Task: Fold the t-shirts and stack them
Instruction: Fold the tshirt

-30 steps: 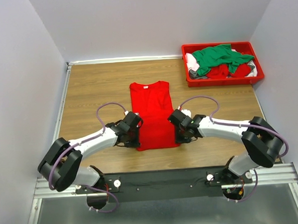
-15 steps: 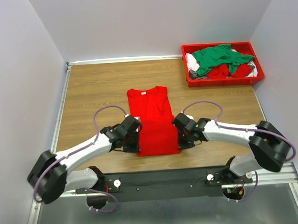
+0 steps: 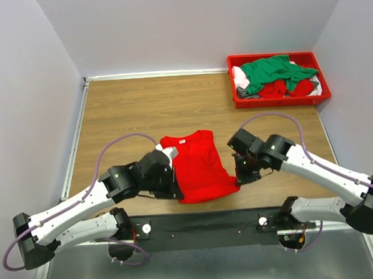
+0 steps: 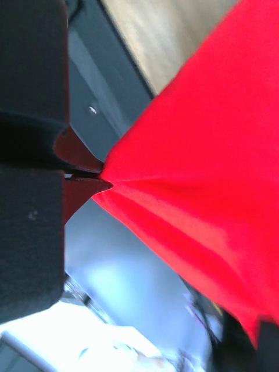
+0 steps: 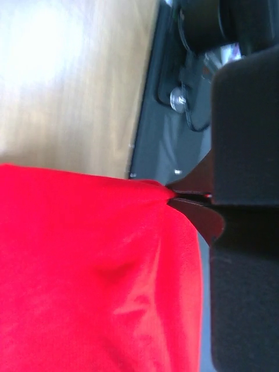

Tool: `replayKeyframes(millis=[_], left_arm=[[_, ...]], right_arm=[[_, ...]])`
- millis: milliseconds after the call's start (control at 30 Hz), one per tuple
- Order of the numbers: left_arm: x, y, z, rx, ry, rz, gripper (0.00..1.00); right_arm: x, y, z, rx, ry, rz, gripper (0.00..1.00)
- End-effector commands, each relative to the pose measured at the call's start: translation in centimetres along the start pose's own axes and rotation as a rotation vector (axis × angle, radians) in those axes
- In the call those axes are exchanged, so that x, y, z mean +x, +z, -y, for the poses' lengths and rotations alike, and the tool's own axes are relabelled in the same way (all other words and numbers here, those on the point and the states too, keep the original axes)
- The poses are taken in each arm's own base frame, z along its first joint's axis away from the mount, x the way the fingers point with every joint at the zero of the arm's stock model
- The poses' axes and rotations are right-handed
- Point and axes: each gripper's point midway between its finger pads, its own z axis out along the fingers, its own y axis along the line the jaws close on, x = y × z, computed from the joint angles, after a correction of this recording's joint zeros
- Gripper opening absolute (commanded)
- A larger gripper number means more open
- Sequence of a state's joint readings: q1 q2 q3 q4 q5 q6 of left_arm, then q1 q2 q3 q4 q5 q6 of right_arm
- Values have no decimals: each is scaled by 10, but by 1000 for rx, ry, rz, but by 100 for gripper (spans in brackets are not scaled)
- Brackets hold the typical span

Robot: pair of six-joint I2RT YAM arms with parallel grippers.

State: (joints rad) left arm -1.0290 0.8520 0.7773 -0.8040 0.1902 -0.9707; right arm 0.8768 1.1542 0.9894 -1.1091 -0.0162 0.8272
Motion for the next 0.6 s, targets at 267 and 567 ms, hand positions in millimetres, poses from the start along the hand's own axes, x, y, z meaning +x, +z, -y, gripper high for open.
replayKeyframes(millis=[267,567], left_arm=[[-90,-15,-12,-5,26,257,0],[-92,4,-27,33,23,227,0]], right_arm=[[-100,-39,-19,153,-158,224,1],[-145,-27,-27,107,-197,202,1]])
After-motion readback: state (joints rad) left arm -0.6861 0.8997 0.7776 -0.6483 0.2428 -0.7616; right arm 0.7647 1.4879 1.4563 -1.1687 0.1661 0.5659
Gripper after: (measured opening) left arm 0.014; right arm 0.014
